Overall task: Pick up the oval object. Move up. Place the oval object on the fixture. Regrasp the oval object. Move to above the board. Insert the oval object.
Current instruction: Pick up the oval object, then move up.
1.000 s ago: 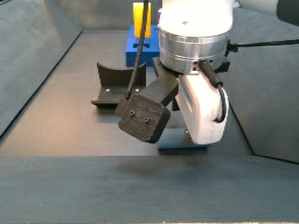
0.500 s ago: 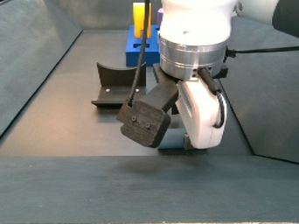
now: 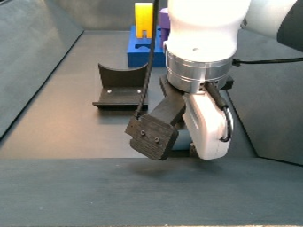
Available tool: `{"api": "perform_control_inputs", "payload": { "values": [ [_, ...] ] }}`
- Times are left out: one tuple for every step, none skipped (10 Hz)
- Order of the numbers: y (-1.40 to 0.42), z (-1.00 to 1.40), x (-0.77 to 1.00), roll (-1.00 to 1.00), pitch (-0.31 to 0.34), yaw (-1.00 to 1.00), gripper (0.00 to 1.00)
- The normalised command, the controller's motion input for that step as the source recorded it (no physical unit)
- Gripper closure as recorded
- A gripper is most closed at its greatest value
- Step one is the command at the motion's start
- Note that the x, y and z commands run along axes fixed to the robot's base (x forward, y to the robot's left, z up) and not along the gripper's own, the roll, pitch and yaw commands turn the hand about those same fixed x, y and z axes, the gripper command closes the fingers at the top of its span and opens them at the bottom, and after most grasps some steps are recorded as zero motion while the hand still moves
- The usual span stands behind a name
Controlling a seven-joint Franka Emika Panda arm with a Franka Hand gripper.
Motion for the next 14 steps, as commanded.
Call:
{"api": "perform_control_inputs", "payload": {
  "values": [
    [0.0,0.0,0.0,-0.03,0.0,0.0,0.0],
    [0.0,0.0,0.0,0.0,0.0,0.0,0.0],
    [0.0,0.0,0.0,0.0,0.0,0.0,1.0],
    [0.0,0.0,0.0,0.0,0.0,0.0,1.0],
    [0.0,0.0,0.0,0.0,0.0,0.0,1.0],
    [0.0,0.0,0.0,0.0,0.0,0.0,1.0],
    [0.0,0.0,0.0,0.0,0.0,0.0,1.0],
    [0.0,0.0,0.0,0.0,0.0,0.0,1.0],
    [0.0,0.0,0.0,0.0,0.0,0.0,1.0],
    [0.0,0.0,0.0,0.0,0.0,0.0,1.0],
    [0.0,0.0,0.0,0.0,0.0,0.0,1.0],
    [0.0,0.0,0.0,0.0,0.0,0.0,1.0],
    [0.0,0.0,0.0,0.0,0.0,0.0,1.0],
    [0.0,0.83,0.0,0.0,0.0,0.0,1.0]
  ]
}}
